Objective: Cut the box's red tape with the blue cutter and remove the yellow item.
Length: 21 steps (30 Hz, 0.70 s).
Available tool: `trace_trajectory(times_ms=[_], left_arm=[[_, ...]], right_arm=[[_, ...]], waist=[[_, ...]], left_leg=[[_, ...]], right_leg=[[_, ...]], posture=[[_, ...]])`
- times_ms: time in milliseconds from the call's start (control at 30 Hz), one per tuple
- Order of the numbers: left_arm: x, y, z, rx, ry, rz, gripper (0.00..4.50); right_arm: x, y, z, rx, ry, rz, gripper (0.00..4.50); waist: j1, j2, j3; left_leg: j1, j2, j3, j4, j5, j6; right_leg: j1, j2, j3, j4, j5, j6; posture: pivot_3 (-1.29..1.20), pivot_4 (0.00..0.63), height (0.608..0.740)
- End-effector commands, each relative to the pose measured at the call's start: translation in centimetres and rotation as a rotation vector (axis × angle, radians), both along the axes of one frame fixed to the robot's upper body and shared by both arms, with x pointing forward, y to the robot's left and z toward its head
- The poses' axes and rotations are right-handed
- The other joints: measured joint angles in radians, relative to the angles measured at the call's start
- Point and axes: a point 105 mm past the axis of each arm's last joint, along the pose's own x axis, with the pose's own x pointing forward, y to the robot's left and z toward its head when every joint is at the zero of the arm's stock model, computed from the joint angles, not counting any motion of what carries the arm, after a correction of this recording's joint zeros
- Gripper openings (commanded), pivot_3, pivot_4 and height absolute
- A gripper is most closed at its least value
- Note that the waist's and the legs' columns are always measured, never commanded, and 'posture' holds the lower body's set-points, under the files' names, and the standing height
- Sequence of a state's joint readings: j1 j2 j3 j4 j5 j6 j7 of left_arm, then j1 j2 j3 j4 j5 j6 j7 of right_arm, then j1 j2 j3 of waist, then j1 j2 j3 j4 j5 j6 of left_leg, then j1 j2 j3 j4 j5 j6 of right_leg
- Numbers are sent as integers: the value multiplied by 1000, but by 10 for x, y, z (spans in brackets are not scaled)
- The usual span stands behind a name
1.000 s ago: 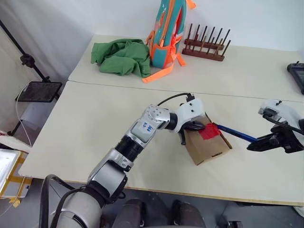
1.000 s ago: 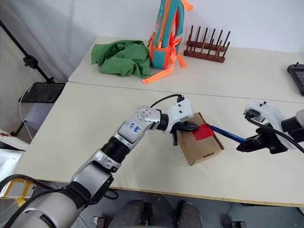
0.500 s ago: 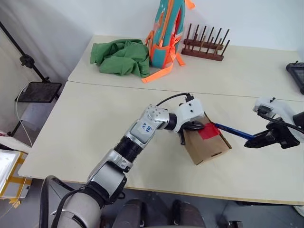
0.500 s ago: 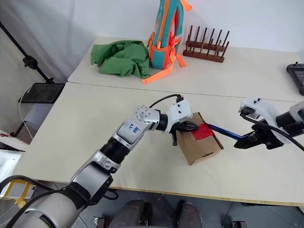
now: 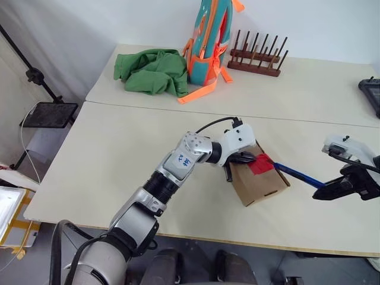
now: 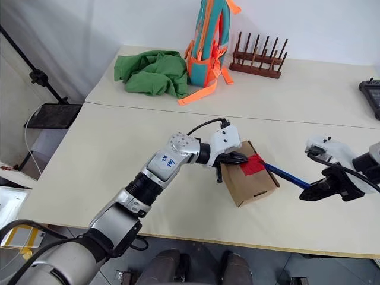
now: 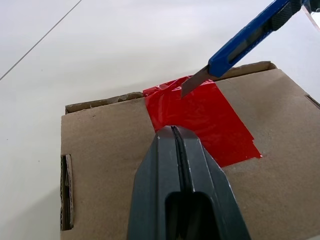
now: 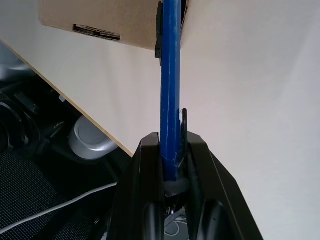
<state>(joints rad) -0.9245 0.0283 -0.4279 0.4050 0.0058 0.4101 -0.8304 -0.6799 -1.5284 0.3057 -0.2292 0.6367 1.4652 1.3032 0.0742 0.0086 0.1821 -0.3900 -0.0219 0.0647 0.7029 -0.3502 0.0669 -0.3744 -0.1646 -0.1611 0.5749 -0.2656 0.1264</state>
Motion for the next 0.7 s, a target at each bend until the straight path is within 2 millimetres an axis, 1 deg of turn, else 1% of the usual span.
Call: trace_trajectory(times_ms=[33, 167, 300, 367, 400, 467, 533, 633, 667, 700], left_arm=[[-5, 13, -54, 172, 130, 36, 0], [-6, 13, -54, 173, 130, 35, 0], [-5, 13, -53, 166, 124, 40, 0], [0, 13, -47, 130, 107, 67, 0], [2, 11, -39, 85, 88, 63, 0], [3, 12, -10, -55, 33, 10, 0], [1, 16, 8, -129, -26, -39, 0], [2, 37, 32, -203, -117, -92, 0], [5, 48, 40, -221, -156, -91, 180], [1, 61, 45, -223, -189, -133, 405]], right_arm=[[-2, -1, 0, 3, -3, -2, 148], [0, -2, 3, 15, -23, -4, 148], [7, 4, 19, 72, -89, 22, 148], [5, 10, 31, 120, -113, 46, 148], [5, 13, 38, 151, -142, 52, 148], [10, 14, 48, 186, -210, 31, 148], [12, 13, 52, 204, -242, 4, 148], [8, 20, 52, 267, -220, -21, 148], [5, 24, 49, 281, -202, -11, 148], [2, 29, 46, 299, -186, 3, 148]], waist=[[0, 0, 0], [-1, 0, 0], [-3, 0, 0], [-3, 0, 0], [-3, 0, 0], [-3, 0, 0], [-8, 0, 0], [-20, 2, 1], [-24, 3, 2], [-26, 4, 2]], left_leg=[[0, 0, 0, 0, 0, 0], [0, 0, 0, 0, 0, 0], [0, 0, 0, 0, 0, 0], [0, 0, 0, 0, 0, 0], [0, 0, 0, 0, 0, 0], [0, 0, 0, 1, 0, 0], [0, 0, 0, 1, 0, 0], [-2, 1, 1, 1, 1, -1], [-2, 2, 0, 1, 1, -1], [-3, 3, 0, 1, 2, -2]], right_leg=[[0, 0, 0, 0, 0, 0], [0, 0, 0, 0, 0, 0], [0, 0, 0, 0, 0, 0], [0, 0, 0, 0, 0, 0], [0, 0, 0, 0, 0, 0], [0, 0, 0, 0, 0, 0], [0, -1, 1, 0, 0, 0], [-2, -2, 1, 0, 0, 0], [-3, -1, 1, 0, 0, 0], [-4, -1, 1, 1, 0, 0]], posture=[[0, 150, 740], [0, 150, 740], [0, 150, 740], [0, 150, 740], [0, 150, 740], [0, 150, 740], [0, 150, 740], [0, 150, 740], [0, 150, 740], [0, 150, 740]])
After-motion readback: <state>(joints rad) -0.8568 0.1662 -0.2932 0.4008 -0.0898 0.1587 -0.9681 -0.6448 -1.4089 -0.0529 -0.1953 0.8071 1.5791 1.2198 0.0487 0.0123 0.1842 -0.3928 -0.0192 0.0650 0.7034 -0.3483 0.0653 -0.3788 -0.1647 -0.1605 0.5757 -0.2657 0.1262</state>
